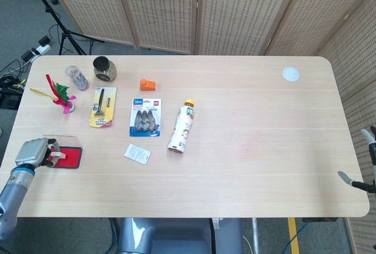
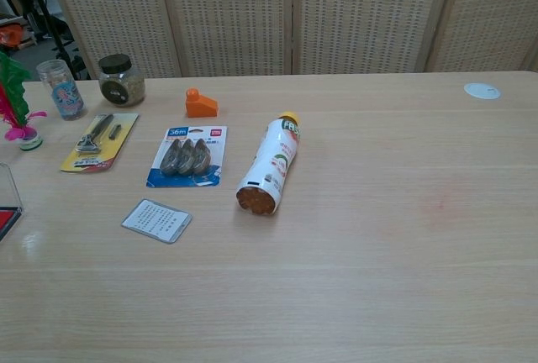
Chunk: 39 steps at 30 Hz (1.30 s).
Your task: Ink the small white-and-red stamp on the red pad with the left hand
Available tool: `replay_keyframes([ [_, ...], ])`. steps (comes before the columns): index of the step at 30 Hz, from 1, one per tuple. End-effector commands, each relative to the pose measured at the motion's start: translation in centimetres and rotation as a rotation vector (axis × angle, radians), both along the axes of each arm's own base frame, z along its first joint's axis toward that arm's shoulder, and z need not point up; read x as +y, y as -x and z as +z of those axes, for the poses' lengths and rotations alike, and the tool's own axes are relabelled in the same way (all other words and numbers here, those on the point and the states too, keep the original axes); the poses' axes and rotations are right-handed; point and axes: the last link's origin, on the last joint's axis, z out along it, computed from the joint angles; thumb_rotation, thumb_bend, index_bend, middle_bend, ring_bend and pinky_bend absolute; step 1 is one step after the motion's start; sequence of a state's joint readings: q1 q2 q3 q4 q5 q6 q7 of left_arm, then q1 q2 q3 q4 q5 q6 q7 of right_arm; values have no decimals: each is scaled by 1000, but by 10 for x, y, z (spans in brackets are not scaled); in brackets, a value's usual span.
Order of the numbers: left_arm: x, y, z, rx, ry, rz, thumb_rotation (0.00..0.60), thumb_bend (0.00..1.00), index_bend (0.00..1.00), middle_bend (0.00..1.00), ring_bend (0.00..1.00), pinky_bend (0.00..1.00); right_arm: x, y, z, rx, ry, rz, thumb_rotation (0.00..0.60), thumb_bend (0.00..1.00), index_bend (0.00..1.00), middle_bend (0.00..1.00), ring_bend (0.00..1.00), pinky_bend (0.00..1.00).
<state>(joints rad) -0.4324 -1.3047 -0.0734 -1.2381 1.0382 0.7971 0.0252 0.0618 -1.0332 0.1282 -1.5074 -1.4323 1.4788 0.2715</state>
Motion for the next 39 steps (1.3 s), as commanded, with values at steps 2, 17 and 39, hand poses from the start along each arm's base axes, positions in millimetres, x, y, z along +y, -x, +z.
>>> replay_keyframes([
  [2,-2,-10,17,-22,-26,-32,600,370,613,1000,945,865,0,0,0,-1,1,0,600,0,5,0,0,0],
  [17,23,-98,29,-106,-23,-247,600,369,613,1000,945,865,2,-1,3,-15,4,5,600,0,5,0,0,0],
  [39,46,-97,-40,-57,68,-145,600,367,613,1000,945,865,-2,2,0,-19,-9,-6,600,0,5,0,0,0],
])
